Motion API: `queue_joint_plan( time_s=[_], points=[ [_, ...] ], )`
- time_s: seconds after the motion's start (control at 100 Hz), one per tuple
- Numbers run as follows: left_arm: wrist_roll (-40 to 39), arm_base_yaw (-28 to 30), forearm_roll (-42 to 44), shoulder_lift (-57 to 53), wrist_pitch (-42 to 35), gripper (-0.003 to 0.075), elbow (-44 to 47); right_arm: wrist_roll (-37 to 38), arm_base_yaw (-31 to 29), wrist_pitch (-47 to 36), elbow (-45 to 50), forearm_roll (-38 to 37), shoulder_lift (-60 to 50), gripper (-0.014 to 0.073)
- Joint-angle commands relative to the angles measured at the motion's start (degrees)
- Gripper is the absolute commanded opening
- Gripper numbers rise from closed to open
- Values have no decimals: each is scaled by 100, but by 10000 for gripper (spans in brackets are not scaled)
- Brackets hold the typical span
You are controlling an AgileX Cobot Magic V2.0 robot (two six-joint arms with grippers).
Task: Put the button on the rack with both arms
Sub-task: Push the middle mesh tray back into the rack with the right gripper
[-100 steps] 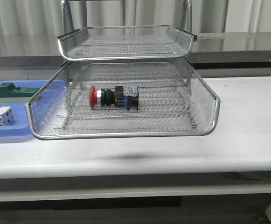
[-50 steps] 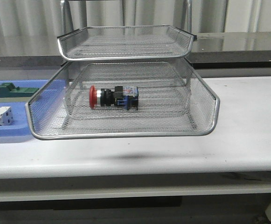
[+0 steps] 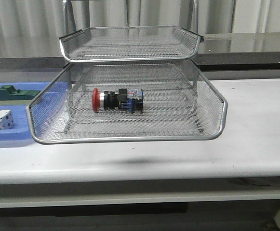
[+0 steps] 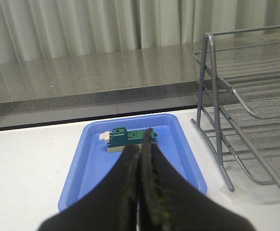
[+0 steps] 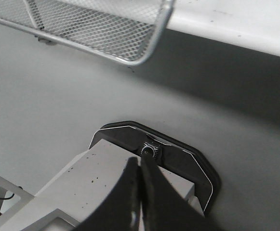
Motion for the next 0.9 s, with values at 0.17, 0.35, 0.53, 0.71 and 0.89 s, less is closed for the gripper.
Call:
queue_joint_plan(
  time_s=[0.17, 0.35, 0.53, 0.71, 0.89],
  points=[
    [-51, 5, -90, 29, -455, -20, -147, -94, 1299, -1123, -191, 235, 1079, -55],
    [-51, 5, -90, 29, -455, -20, -147, -94, 1903, -1509, -217, 240, 1706, -55],
    [-51, 5, -90, 29, -455, -20, -147, -94, 2296, -1680, -533, 210, 2057, -55],
    [-51, 5, -90, 29, -455, -20, -147, -94, 2414, -1615, -1111, 64, 2396, -55],
    [-51, 5, -90, 29, -455, -20, -147, -94, 2414, -1527, -1471, -174, 2735, -55]
  ],
)
